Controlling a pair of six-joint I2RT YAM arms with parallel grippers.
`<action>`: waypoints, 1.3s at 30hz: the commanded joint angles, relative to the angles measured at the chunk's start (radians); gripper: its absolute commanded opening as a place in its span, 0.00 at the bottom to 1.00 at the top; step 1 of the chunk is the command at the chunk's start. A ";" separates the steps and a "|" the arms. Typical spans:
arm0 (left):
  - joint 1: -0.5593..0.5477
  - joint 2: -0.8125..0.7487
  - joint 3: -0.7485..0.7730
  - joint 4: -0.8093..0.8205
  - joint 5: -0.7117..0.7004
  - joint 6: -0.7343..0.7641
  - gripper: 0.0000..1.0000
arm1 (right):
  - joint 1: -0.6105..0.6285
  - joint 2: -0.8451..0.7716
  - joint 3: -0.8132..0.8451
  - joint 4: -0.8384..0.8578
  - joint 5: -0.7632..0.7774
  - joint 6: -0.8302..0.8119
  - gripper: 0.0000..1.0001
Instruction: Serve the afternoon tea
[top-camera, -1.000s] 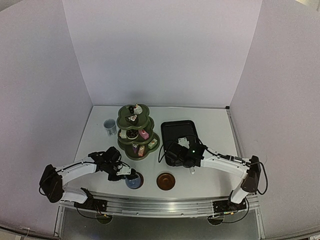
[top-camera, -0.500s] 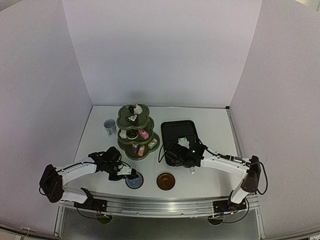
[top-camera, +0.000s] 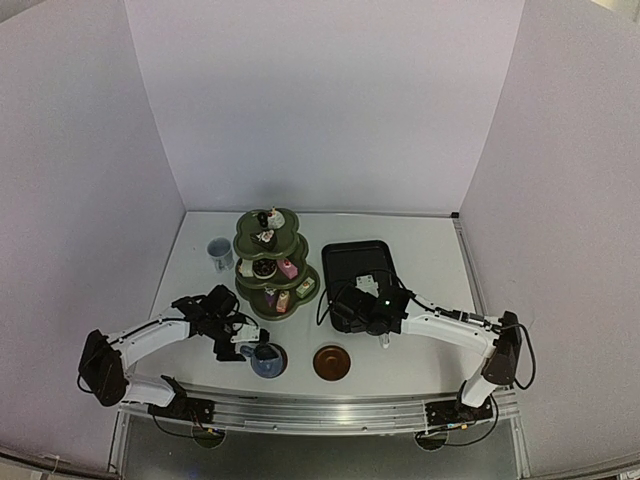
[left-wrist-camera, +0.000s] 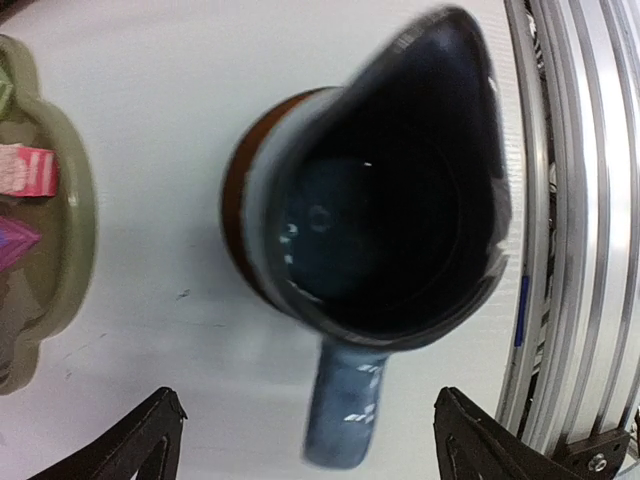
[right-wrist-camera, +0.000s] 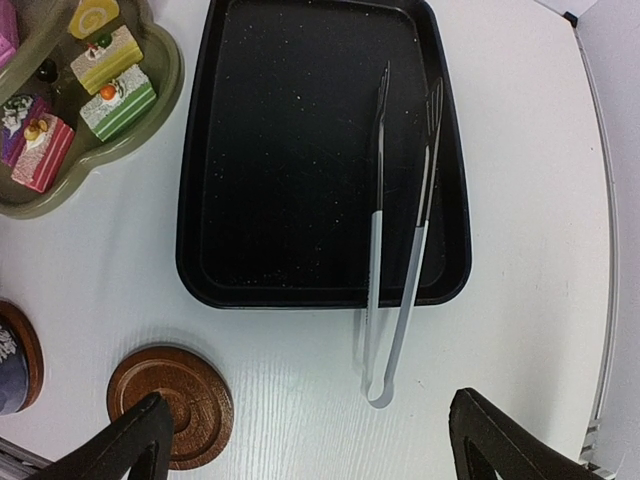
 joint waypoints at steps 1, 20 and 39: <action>0.066 -0.058 0.117 -0.122 0.061 0.067 0.88 | -0.001 0.013 0.040 -0.010 -0.003 -0.006 0.94; 0.684 0.251 0.468 0.170 0.193 -0.487 0.81 | -0.002 -0.005 0.042 -0.011 0.011 -0.014 0.94; 0.565 0.562 0.529 0.383 -0.209 -0.696 0.75 | -0.006 0.021 0.093 -0.012 0.015 -0.053 0.94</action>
